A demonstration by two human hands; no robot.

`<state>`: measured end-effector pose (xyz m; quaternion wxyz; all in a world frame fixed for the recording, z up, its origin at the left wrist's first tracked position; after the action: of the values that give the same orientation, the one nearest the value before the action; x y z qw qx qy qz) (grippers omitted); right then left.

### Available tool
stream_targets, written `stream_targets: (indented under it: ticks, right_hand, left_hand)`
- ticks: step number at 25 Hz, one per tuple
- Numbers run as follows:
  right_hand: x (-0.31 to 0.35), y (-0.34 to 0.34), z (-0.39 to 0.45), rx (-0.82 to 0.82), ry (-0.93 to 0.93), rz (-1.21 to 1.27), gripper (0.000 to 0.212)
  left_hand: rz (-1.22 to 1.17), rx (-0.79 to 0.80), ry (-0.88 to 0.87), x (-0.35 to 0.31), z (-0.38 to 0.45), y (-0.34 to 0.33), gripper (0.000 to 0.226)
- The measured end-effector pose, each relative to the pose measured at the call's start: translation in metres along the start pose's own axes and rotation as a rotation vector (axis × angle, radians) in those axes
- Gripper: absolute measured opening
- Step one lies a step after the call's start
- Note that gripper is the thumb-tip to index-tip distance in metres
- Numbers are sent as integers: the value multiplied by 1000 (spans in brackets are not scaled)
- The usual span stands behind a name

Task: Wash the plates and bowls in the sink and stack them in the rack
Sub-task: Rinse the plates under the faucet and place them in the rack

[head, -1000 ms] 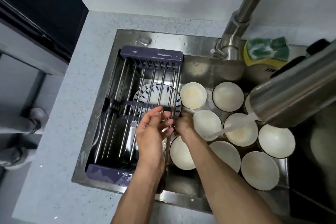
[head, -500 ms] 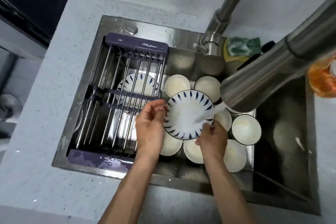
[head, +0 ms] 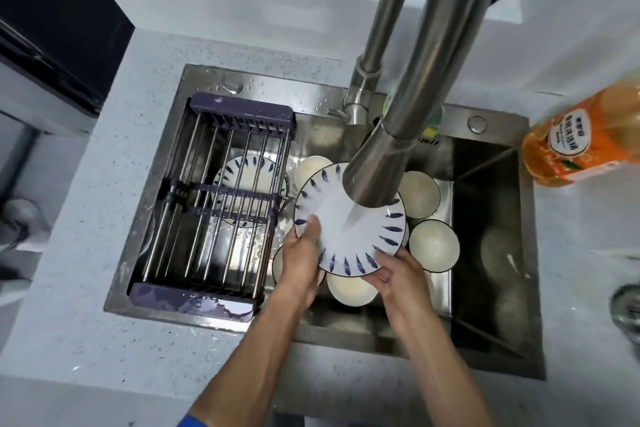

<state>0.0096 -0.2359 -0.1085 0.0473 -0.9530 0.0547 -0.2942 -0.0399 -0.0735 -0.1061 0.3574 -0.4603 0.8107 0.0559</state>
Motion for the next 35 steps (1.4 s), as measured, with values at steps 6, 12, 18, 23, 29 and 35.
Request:
stream_targets:
  ticks: [6,12,18,23,29,35]
  right_hand:
    - [32,-23,14,42,18,-47,20]
    - [65,-3,-17,-51,348,-143,28]
    - [-2,2,10,43,-149,198,24]
    - [10,-1,21,-99,-20,-106,12]
    - [62,-5,-1,-133,353,-658,19]
    - [29,-1,-18,43,91,94,29]
  left_hand:
    - [27,-25,30,-6,-11,12,26]
    - [-32,-74,111,18,0,-9,14]
    - [60,-94,-11,6,-8,-7,27]
    - [416,4,-28,-11,-14,20,20]
    - [199,-60,74,15,-10,16,19]
    - [-4,-141,-33,4,-7,0,17]
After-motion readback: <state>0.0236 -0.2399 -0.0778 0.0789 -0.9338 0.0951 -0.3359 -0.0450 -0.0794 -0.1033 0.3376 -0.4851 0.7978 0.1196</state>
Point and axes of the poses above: each hand's wrist, its own z-axis towards the middle knuckle, its own y-axis out of the back of the hand, x = y × z, the point moved 6 cm from there along z, towards the middle knuckle, and after that the axes turned 5 degrees about -y, right-handed, at the moved point
